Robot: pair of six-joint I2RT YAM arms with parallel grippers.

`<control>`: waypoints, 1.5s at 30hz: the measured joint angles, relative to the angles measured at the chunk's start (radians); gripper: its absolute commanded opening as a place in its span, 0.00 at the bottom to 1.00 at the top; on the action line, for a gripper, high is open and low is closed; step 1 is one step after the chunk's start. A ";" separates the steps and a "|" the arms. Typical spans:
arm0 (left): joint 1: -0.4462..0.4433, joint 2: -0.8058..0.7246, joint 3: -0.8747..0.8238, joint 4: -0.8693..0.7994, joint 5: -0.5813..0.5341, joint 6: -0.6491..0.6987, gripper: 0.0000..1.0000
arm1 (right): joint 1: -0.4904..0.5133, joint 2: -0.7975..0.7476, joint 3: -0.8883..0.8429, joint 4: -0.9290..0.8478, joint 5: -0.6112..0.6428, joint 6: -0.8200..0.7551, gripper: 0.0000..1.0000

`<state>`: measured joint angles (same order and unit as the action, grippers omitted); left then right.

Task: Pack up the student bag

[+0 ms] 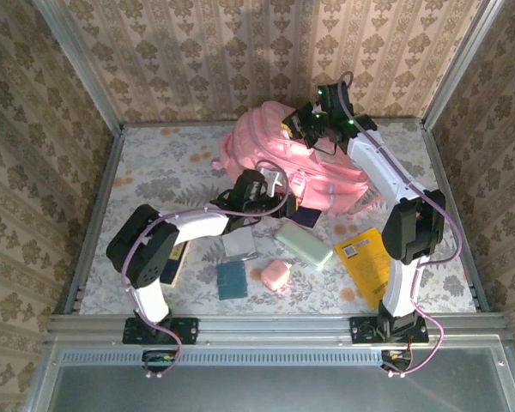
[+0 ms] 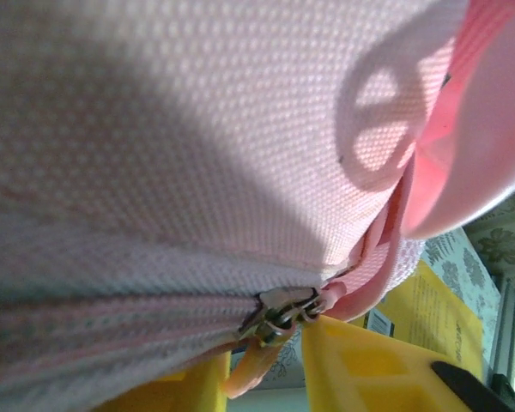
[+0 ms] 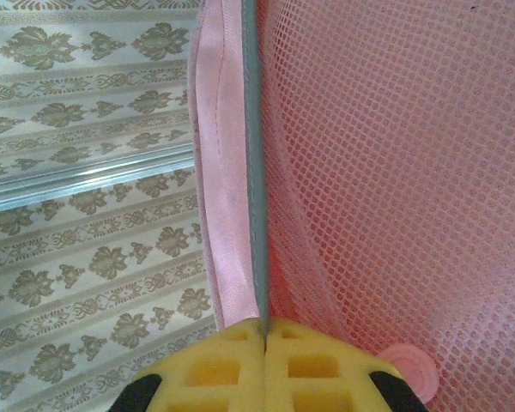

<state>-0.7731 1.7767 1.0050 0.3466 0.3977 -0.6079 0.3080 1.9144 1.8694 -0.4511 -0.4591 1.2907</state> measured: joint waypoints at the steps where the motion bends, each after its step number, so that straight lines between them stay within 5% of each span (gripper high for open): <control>1: -0.001 0.001 0.004 -0.006 -0.005 0.003 0.21 | 0.000 0.000 0.000 0.001 0.003 0.000 0.00; 7: -0.006 0.002 0.006 -0.029 -0.029 0.029 0.00 | 0.005 0.000 -0.016 0.006 0.004 -0.004 0.00; 11: -0.007 0.001 0.004 -0.042 -0.033 0.048 0.00 | 0.009 0.000 -0.031 0.007 0.018 -0.027 0.03; 16: -0.011 -0.015 -0.004 -0.085 -0.046 0.087 0.00 | 0.018 -0.016 -0.050 -0.014 0.072 -0.100 0.39; 23: -0.019 -0.039 0.015 -0.182 -0.094 0.165 0.00 | 0.023 -0.145 -0.089 -0.107 0.280 -0.289 0.67; 30: -0.024 -0.039 0.050 -0.251 -0.111 0.202 0.00 | 0.001 -0.401 -0.393 -0.074 0.408 -0.356 0.48; 39: -0.023 -0.039 0.109 -0.336 -0.100 0.227 0.00 | 0.021 -0.666 -1.082 0.214 0.365 0.009 0.60; 45: -0.011 -0.039 0.161 -0.370 -0.053 0.220 0.00 | 0.074 -0.605 -1.207 0.513 0.347 0.171 0.64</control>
<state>-0.7845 1.7378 1.1660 -0.0238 0.3450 -0.3882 0.3824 1.3094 0.6628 0.0620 -0.1120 1.4616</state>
